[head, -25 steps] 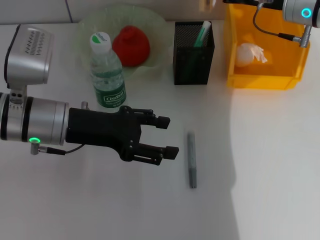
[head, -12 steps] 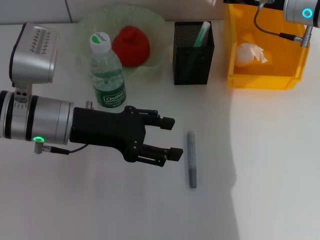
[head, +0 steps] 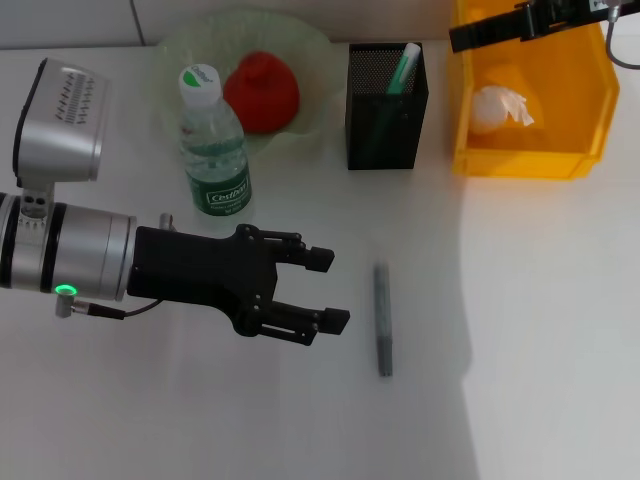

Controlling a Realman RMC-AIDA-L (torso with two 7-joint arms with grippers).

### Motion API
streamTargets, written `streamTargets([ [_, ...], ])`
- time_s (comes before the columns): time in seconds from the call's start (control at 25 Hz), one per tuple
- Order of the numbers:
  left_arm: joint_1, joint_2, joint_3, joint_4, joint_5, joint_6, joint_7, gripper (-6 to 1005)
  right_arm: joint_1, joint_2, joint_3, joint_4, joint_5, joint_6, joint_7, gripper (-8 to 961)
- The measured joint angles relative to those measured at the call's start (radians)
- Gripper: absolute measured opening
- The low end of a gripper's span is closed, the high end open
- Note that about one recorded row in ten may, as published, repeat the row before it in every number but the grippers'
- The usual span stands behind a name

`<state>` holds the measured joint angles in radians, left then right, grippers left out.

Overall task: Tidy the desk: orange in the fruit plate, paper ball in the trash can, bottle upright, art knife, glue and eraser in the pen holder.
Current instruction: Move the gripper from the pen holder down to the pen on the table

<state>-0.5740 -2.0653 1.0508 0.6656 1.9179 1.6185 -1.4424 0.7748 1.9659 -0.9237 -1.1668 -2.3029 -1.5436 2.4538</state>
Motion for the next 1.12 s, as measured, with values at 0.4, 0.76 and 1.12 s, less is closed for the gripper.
streamTargets([
  [0.4,0.010,0.001,0.000,0.009,0.034,0.007,-0.008,797,0.171,0.096,-0.220,-0.005,-0.356,-0.242,0.155,598],
  [0.76,0.021,0.001,-0.001,0.011,0.044,0.007,-0.004,797,0.182,0.124,-0.495,0.134,-0.402,-0.011,0.282,580],
  [1.12,0.033,0.004,-0.006,0.011,0.052,0.006,0.000,797,0.173,0.124,-0.531,0.229,-0.246,0.111,0.286,562],
])
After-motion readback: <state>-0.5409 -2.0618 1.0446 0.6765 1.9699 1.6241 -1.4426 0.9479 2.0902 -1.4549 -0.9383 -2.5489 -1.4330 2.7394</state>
